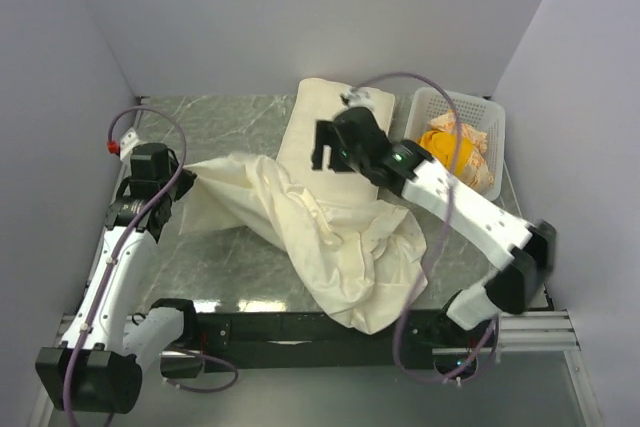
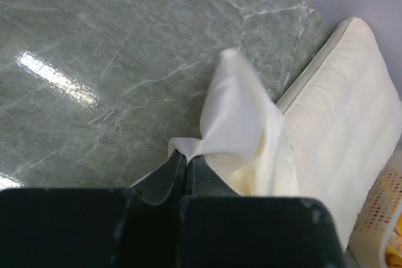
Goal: Put the pillow into the pillowcase
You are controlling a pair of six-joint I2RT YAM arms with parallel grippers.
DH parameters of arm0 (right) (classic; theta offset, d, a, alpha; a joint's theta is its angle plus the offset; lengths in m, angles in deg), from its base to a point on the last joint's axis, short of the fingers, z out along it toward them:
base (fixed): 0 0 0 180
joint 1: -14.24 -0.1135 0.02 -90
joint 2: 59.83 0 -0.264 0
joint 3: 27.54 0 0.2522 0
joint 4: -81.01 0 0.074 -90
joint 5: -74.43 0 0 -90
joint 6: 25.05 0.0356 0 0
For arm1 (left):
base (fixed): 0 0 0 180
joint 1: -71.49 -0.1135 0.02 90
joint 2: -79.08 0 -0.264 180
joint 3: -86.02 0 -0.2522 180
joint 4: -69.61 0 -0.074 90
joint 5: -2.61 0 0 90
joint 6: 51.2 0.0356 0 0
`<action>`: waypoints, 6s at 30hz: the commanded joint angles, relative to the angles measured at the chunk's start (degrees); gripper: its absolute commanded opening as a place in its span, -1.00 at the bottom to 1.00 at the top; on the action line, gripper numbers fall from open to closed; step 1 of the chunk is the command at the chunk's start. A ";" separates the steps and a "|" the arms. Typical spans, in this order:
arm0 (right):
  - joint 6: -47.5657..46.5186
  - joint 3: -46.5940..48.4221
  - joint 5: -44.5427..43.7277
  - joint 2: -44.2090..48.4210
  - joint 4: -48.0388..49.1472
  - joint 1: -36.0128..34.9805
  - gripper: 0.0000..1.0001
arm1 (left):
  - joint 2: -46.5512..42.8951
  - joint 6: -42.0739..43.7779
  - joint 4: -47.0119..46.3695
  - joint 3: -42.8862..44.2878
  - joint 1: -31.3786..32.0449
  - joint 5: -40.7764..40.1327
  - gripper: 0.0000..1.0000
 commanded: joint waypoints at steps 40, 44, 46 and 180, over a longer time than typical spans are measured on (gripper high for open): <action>5.24 -11.08 -16.65 36.08 -12.11 -5.92 -1.00 | 3.01 10.34 6.87 30.61 -9.09 2.58 -0.98; 1.45 3.65 -17.39 30.99 -15.29 1.37 -1.00 | 4.77 13.77 10.41 42.38 -10.08 -5.93 -0.98; -0.04 9.96 -17.12 29.84 -15.29 2.98 -1.00 | 5.56 15.35 11.55 45.82 -10.25 -10.95 -0.98; 7.52 -36.67 16.33 6.55 23.02 31.56 0.77 | -13.59 -5.21 2.85 -10.33 23.76 -14.22 -0.88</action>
